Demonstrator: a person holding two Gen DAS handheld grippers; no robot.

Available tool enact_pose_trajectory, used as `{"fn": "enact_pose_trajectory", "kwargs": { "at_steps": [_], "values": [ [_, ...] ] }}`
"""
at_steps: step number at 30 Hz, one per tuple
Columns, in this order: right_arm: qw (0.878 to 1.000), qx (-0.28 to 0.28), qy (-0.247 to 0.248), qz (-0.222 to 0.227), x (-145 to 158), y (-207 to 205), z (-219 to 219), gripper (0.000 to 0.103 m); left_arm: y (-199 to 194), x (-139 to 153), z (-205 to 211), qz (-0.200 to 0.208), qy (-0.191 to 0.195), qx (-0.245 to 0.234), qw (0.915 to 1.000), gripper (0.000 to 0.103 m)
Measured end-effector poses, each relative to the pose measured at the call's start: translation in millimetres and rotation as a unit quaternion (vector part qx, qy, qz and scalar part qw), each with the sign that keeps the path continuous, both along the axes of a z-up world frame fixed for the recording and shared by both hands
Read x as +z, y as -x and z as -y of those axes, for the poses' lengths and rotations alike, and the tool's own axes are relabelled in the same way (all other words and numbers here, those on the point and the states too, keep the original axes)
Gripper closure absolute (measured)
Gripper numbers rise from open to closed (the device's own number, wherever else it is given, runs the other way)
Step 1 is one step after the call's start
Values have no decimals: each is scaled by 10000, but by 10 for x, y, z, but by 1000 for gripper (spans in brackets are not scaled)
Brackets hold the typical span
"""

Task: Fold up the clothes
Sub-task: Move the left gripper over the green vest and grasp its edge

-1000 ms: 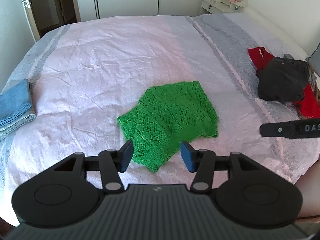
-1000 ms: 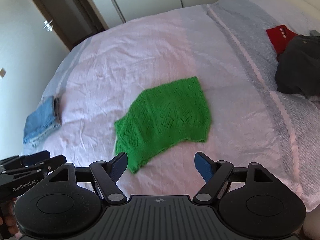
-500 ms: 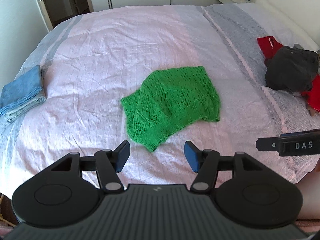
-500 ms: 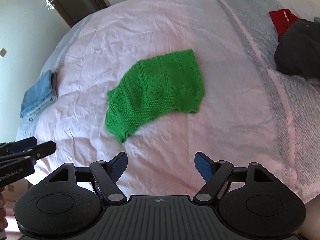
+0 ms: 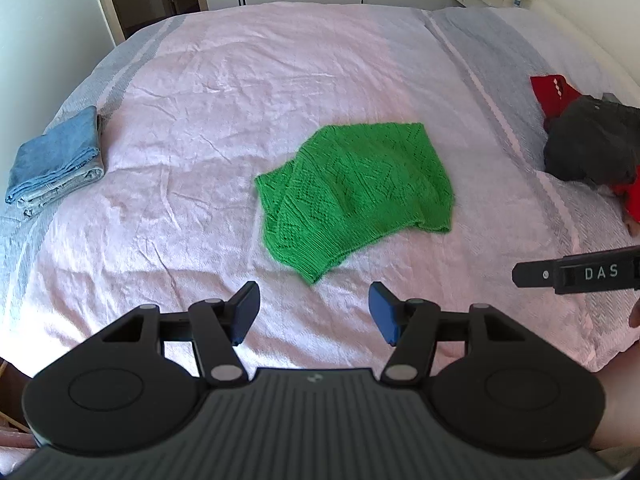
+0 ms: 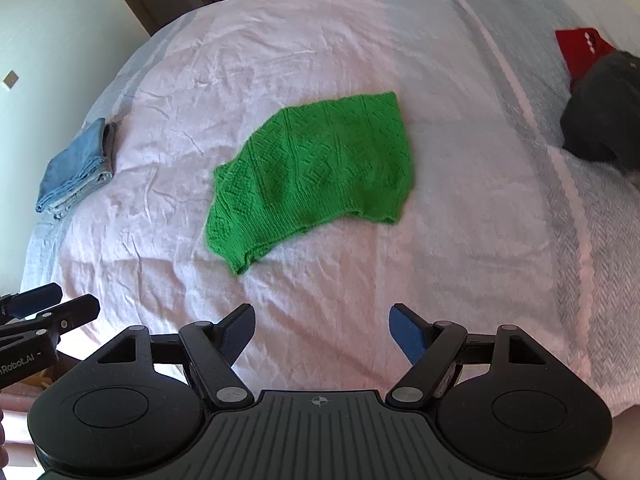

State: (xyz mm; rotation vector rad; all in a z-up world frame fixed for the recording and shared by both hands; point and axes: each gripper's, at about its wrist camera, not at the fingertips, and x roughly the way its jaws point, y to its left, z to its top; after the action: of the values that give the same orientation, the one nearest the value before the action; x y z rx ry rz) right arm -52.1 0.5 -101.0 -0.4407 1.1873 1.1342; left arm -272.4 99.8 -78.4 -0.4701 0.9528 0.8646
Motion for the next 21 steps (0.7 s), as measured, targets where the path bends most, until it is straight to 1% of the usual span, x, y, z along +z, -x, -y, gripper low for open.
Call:
{"fn": "enact_pose_trajectory", "kwargs": {
  "at_steps": [6, 11, 13, 16, 19, 21],
  "values": [
    [9998, 22, 172, 26, -107, 117, -305, 26, 153, -60, -317, -11, 58, -124, 9999, 47],
    [9991, -265, 322, -38, -224, 224, -589, 26, 305, -144, -657, -42, 138, -332, 9993, 47],
    [9980, -512, 379, -60, -274, 261, -682, 26, 333, -205, -800, -72, 199, -547, 9983, 47],
    [9941, -983, 463, -65, -346, 298, -770, 26, 355, -281, -1005, -109, 252, -1043, 9942, 47],
    [9865, -1541, 544, -86, -409, 326, -782, 26, 348, -370, -1171, -171, 299, -1526, 9877, 47],
    [9799, -1906, 571, -115, -455, 344, -711, 26, 306, -461, -1265, -223, 362, -1859, 9816, 47]
  ]
}}
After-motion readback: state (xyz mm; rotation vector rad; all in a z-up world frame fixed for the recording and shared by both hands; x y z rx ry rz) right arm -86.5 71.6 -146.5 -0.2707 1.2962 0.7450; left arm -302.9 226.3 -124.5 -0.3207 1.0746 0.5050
